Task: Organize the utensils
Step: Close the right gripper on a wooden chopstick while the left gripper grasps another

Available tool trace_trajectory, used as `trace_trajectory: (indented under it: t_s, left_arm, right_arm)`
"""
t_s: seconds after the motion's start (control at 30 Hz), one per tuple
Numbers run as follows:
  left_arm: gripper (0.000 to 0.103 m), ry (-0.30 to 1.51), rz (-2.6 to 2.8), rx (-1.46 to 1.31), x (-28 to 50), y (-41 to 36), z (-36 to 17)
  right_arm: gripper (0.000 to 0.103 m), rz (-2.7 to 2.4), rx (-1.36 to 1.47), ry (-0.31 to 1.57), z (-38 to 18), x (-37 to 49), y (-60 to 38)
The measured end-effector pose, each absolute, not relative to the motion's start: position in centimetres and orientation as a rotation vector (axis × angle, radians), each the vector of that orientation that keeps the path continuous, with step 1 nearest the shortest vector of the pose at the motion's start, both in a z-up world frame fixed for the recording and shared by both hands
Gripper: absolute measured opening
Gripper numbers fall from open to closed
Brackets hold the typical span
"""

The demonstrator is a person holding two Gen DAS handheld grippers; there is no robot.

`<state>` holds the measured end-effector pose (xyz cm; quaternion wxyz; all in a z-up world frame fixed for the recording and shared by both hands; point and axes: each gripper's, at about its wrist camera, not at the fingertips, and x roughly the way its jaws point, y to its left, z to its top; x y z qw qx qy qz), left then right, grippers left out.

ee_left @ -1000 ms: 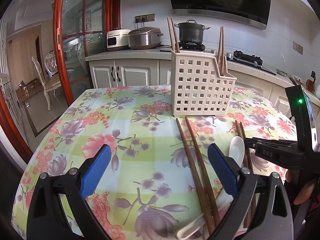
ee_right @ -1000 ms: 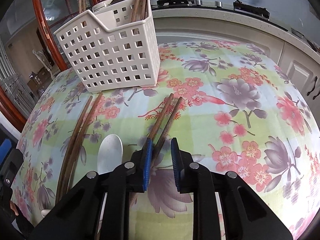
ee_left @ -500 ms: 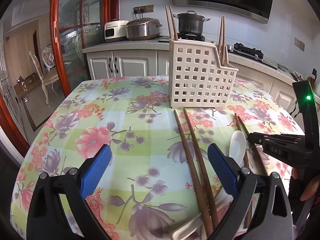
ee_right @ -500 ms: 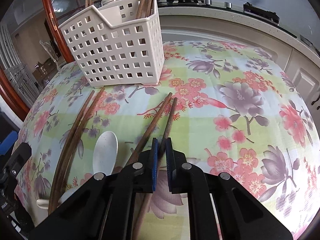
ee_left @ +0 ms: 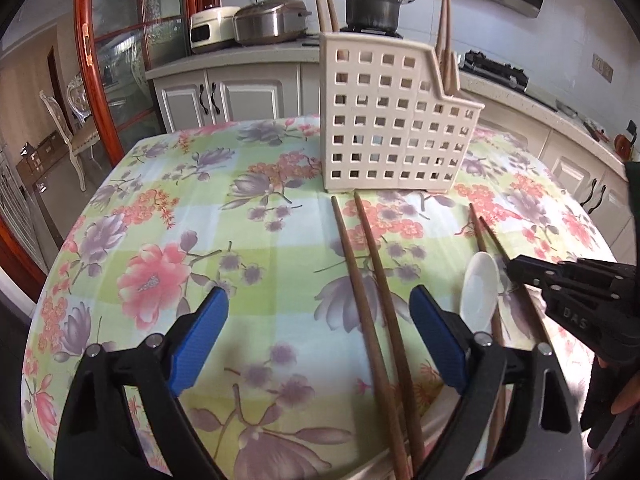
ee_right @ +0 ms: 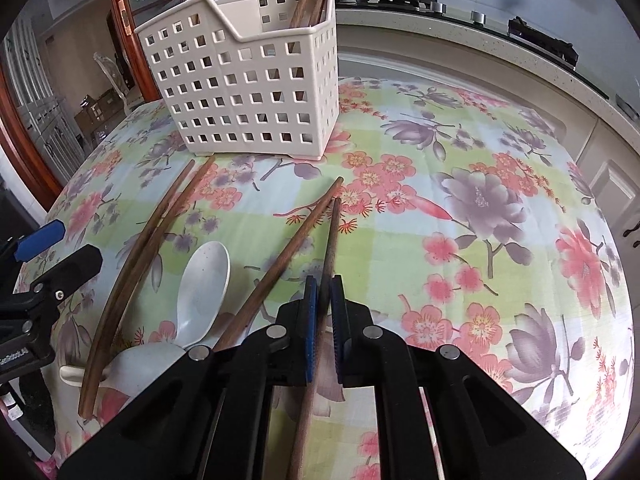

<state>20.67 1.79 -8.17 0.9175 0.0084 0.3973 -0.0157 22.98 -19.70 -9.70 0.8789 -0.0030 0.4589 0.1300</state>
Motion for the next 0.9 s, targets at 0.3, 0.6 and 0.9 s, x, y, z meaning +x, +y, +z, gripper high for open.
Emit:
trace_trajectory:
  t_s: [0.3,0.6,0.9]
  left_arm:
    - [0.056,0.909,0.006,0.016,25.1,1.4,-9.2]
    - [0.031,0.987,-0.031,0.041,26.9,0.4,-10.6]
    - [0.008,0.990,-0.072,0.062,27.0,-0.8,-10.7]
  right_arm:
    - [0.009,0.280,-0.020,0.946,-9.7,22.7,-19.8]
    - [0.009,0.272,-0.052,0.963,-9.6,23.5,-19.7]
    - [0.008,0.255,-0.086,0.952,-9.6,23.6,-19.2]
